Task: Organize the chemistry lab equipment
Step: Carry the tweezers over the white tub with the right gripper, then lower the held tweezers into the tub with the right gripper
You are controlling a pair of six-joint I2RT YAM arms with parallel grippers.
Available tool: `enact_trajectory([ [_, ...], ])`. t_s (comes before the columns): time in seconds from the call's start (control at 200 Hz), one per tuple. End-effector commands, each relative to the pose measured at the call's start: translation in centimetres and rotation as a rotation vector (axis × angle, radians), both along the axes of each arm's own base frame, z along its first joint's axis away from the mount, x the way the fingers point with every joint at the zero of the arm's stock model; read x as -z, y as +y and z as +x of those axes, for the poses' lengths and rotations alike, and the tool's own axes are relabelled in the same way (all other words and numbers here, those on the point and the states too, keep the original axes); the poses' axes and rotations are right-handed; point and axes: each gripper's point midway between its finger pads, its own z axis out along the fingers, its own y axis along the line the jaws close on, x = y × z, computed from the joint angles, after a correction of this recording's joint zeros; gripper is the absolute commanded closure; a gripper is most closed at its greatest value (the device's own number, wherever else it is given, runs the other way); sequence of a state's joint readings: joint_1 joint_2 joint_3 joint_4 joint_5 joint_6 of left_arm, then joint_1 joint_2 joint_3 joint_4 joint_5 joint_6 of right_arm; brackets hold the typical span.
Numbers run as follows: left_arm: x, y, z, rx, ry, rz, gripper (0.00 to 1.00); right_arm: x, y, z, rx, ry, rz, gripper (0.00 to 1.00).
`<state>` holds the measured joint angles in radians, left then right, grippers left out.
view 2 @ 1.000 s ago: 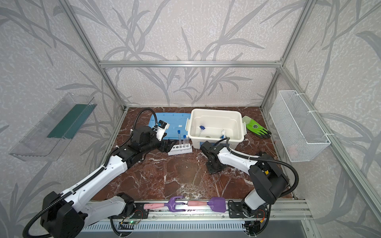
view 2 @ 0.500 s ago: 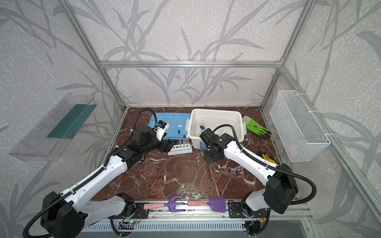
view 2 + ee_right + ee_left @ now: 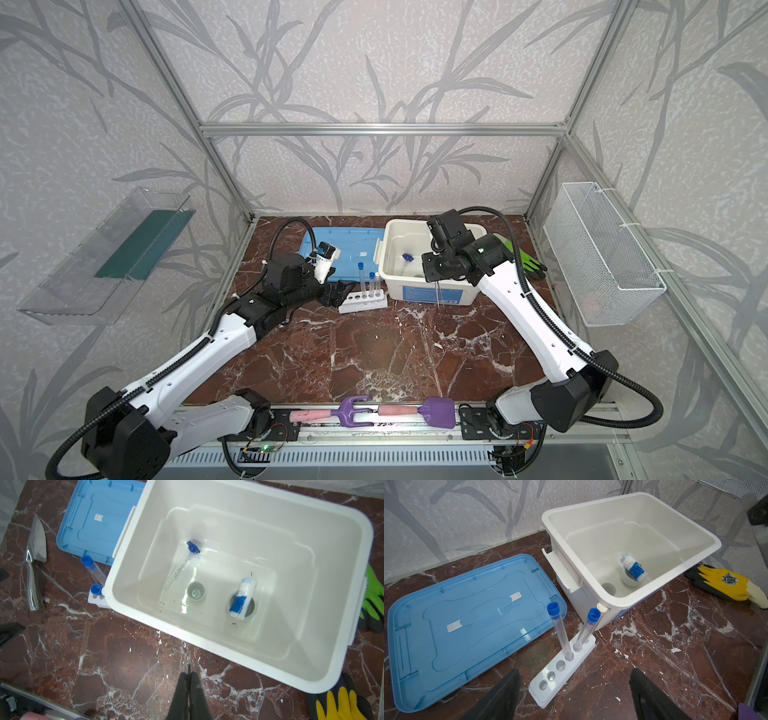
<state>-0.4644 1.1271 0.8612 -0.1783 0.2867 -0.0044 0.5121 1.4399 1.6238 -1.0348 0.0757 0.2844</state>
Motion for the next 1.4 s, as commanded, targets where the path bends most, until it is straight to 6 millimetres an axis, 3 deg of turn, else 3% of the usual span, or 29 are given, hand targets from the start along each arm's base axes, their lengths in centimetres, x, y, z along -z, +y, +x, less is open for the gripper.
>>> enact_trajectory([
  [0.0,-1.0,0.4,0.0,-0.017,-0.027,-0.028,0.17,-1.3,0.4,2.8,0.029,-0.03,0.061,0.99],
  [0.125,-1.1,0.7,0.1,-0.024,-0.033,-0.027,0.17,-1.8,0.4,5.9,0.068,-0.044,0.077,0.98],
  [0.275,-1.5,1.2,0.2,-0.043,-0.049,-0.026,0.17,-0.6,-0.1,9.0,0.121,-0.024,0.091,0.99],
  [0.305,-1.6,1.3,0.3,-0.046,-0.051,-0.027,0.17,0.7,0.1,9.9,0.131,0.001,0.086,0.98],
  [0.58,-1.7,2.0,0.6,-0.07,-0.056,-0.025,0.17,4.8,-0.6,13.7,0.195,0.052,0.111,0.99],
  [1.04,-1.9,2.4,0.6,-0.077,-0.063,-0.022,0.17,12.6,-0.7,14.9,0.228,0.202,0.068,0.99],
  [1.395,-1.9,2.7,0.7,-0.087,-0.065,-0.014,0.17,16.2,-0.1,15.4,0.233,0.243,0.049,0.99],
])
